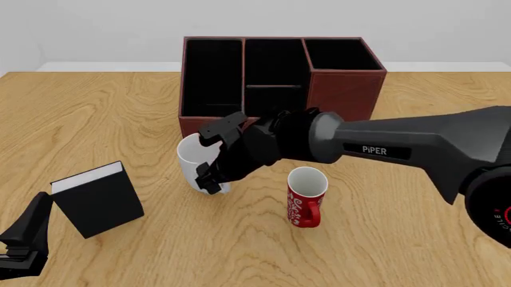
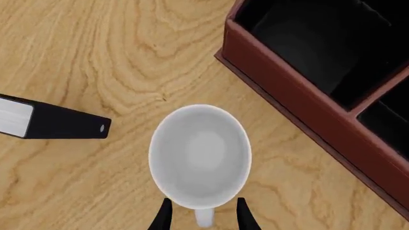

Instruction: Pick up the white mug and place it to the right of the caddy.

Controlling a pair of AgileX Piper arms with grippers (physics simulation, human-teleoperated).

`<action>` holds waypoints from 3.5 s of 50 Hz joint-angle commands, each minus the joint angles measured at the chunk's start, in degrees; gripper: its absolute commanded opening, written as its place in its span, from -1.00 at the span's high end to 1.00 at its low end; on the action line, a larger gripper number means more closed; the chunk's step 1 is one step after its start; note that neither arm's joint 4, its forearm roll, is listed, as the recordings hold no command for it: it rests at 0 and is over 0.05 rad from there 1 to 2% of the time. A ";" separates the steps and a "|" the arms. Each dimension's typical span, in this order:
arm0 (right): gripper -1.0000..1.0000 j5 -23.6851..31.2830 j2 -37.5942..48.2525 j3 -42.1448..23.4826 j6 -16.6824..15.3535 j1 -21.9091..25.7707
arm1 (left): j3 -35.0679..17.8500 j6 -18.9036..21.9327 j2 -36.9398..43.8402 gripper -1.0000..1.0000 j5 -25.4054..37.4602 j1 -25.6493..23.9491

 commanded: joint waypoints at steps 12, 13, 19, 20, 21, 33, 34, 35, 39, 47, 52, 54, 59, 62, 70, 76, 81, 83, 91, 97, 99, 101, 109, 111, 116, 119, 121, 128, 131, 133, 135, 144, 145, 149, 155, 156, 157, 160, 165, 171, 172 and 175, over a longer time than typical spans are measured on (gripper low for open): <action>1.00 -0.22 0.69 -0.14 -1.03 -0.24 | 0.00 0.00 0.00 -1.00 0.00 0.00; 1.00 -0.21 0.68 -0.13 -1.27 -0.24 | 0.00 0.00 0.00 -1.00 0.00 0.00; 1.00 -0.19 0.57 -0.06 -1.95 -0.32 | 0.00 0.00 0.00 -1.00 0.00 0.00; 1.00 -0.17 0.58 -0.04 -2.03 -0.20 | 0.00 0.00 0.00 -1.00 0.00 0.00; 1.00 -0.15 0.54 -0.04 -2.10 -0.25 | 0.00 0.00 0.00 -1.00 0.00 0.00; 1.00 -0.32 -1.41 0.72 -3.89 -0.86 | 0.00 0.00 0.00 -1.00 0.00 0.00; 1.00 -0.40 -1.71 0.87 -4.29 -1.13 | 0.00 0.00 0.00 -1.00 0.00 0.00; 1.00 -0.41 -2.11 1.01 -4.35 -1.00 | 0.00 0.00 0.00 -1.00 0.00 0.00; 1.00 -0.45 -3.56 1.54 -4.83 -1.00 | 0.00 0.00 0.00 -1.00 0.00 0.00; 1.00 -0.28 -7.51 2.83 -6.25 -0.95 | 0.00 0.00 0.00 -1.00 0.00 0.00; 1.00 -0.19 -9.18 3.26 -6.94 -1.05 | 0.00 0.00 0.00 -1.00 0.00 0.00; 1.00 -0.15 -9.85 3.46 -7.21 -1.16 | 0.00 0.00 0.00 -1.00 0.00 0.00; 1.00 -0.22 -11.38 3.97 -7.87 -1.65 | 0.00 0.00 0.00 -1.00 0.00 0.00; 1.00 -0.48 -12.36 4.62 -8.45 -2.09 | 0.00 0.00 0.00 -1.00 0.00 0.00; 1.00 -1.80 -15.96 7.09 -9.91 -3.83 | 0.00 0.00 0.00 -1.00 0.00 0.00; 1.00 -3.10 -19.88 9.65 -11.03 -5.46 | 0.00 0.00 0.00 -1.00 0.00 0.00; 1.00 -3.59 -23.14 11.33 -11.30 -6.68 | 0.00 0.00 0.00 -1.00 0.00 0.00; 1.00 -3.82 -23.95 11.88 -11.52 -7.14 | 0.00 0.00 0.00 -1.00 0.00 0.00; 1.00 -4.33 -27.32 13.71 -11.65 -8.86 | 0.00 0.00 0.00 -1.00 0.00 0.00; 1.00 -4.12 -29.97 14.64 -11.45 -9.36 | 0.00 0.00 0.00 -1.00 0.00 0.00; 1.00 -4.22 -30.89 15.07 -11.60 -9.95 | 0.00 0.00 0.00 -1.00 0.00 0.00; 1.00 -4.22 -31.92 15.46 -11.64 -10.24 | 0.00 0.00 0.00 -1.00 0.00 0.00; 1.00 -4.11 -37.62 17.50 -12.50 -12.88 | 0.00 0.00 0.00 -1.00 0.00 0.00; 1.00 -4.07 -39.53 18.09 -12.53 -13.77 | 0.00 0.00 0.00 -1.00 0.00 0.00; 1.00 -3.84 -43.72 19.74 -12.92 -15.97 | 0.00 0.00 0.00 -1.00 0.00 0.00; 1.00 -3.64 -45.87 20.63 -13.36 -17.27 | 0.00 0.00 0.00 -1.00 0.00 0.00; 1.00 -3.58 -46.43 21.11 -12.87 -17.34 | 0.00 0.00 0.00 -1.00 0.00 0.00; 1.00 -3.52 -50.63 23.30 -13.04 -21.39 | 0.00 0.00 0.00 -1.00 0.00 0.00; 1.00 -2.96 -52.50 23.84 -12.34 -22.21 | 0.00 0.00 0.00 -1.00 0.00 0.00; 1.00 -2.64 -53.03 23.87 -11.95 -22.18 | 0.00 0.00 0.00 -1.00 0.00 0.00; 1.00 -2.13 -54.23 24.18 -11.91 -23.00 | 0.00 0.00 0.00 -1.00 0.00 0.00; 1.00 -0.42 -57.85 25.01 -11.76 -25.23 | 0.00 0.00 0.00 -1.00 0.00 0.00; 1.00 -0.25 -58.14 25.07 -11.74 -25.48 | 0.00 0.00 0.00 -1.00 0.00 0.00; 1.00 0.42 -59.99 25.39 -11.47 -27.08 | 0.00 0.00 0.00 -1.00 0.00 0.00; 1.00 1.24 -61.82 25.99 -11.57 -29.06 | 0.00 0.00 0.00 -1.00 0.00 0.00; 1.00 1.35 -62.24 26.20 -11.73 -29.57 | 0.00 0.00 0.00 -1.00 0.00 0.00; 1.00 1.49 -62.51 26.23 -11.39 -29.64 | 0.00 0.00 0.00 -1.00 0.00 0.00; 1.00 2.62 -64.26 26.17 -11.18 -31.18 | 0.00 0.00 0.00 -1.00 0.00 0.00; 1.00 3.96 -66.35 25.95 -10.86 -32.88 | 0.00 0.00 0.00 -1.00 0.00 0.00; 1.00 5.00 -68.91 26.33 -10.51 -35.77 | 0.00 0.00 0.00 -1.00 0.00 0.00; 1.00 5.05 -68.99 26.31 -10.37 -35.70 | 0.00 0.00 0.00 -1.00 0.00 0.00; 1.00 5.60 -69.91 26.25 -9.61 -36.33 | 0.00 0.00 0.00 -1.00 0.00 0.00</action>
